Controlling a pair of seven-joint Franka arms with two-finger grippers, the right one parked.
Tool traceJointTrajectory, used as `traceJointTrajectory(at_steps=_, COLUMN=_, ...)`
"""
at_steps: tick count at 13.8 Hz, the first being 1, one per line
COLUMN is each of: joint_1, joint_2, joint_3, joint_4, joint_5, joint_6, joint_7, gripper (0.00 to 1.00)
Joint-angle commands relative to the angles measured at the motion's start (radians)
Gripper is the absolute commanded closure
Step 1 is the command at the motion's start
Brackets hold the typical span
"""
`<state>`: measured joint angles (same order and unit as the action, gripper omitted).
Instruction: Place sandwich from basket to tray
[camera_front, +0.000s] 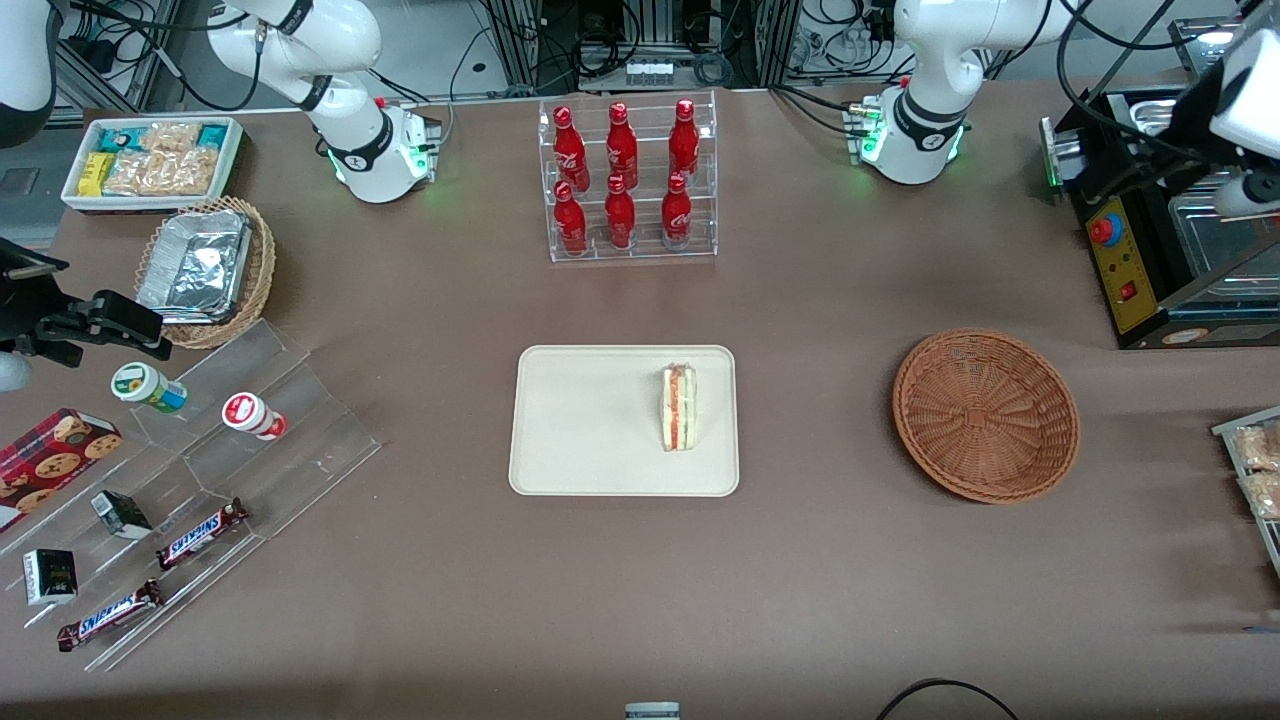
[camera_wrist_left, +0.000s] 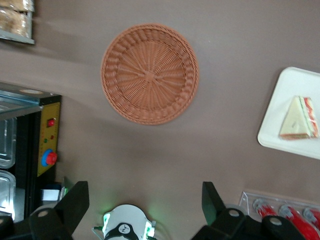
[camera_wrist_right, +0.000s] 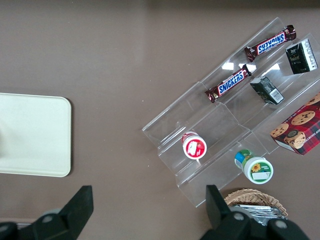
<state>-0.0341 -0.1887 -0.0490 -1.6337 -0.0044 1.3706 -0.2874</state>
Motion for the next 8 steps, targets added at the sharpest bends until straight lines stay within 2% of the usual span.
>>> traceJointTrajectory(at_steps=1, joint_1=0.052, joint_2=-0.104, joint_3=-0.025, joint_4=-0.101, joint_5=-0.031, joint_6=0.008, joint_7=0.060, gripper=0.00)
traceJointTrajectory(at_steps=4, joint_1=0.054, joint_2=-0.147, joint_3=-0.025, joint_4=-0.146, joint_5=-0.035, joint_6=0.016, joint_7=0.062, gripper=0.00)
traceJointTrajectory(at_steps=8, joint_1=0.102, joint_2=-0.129, joint_3=-0.072, joint_4=-0.132, joint_5=-0.063, joint_6=0.007, joint_7=0.063, gripper=0.00)
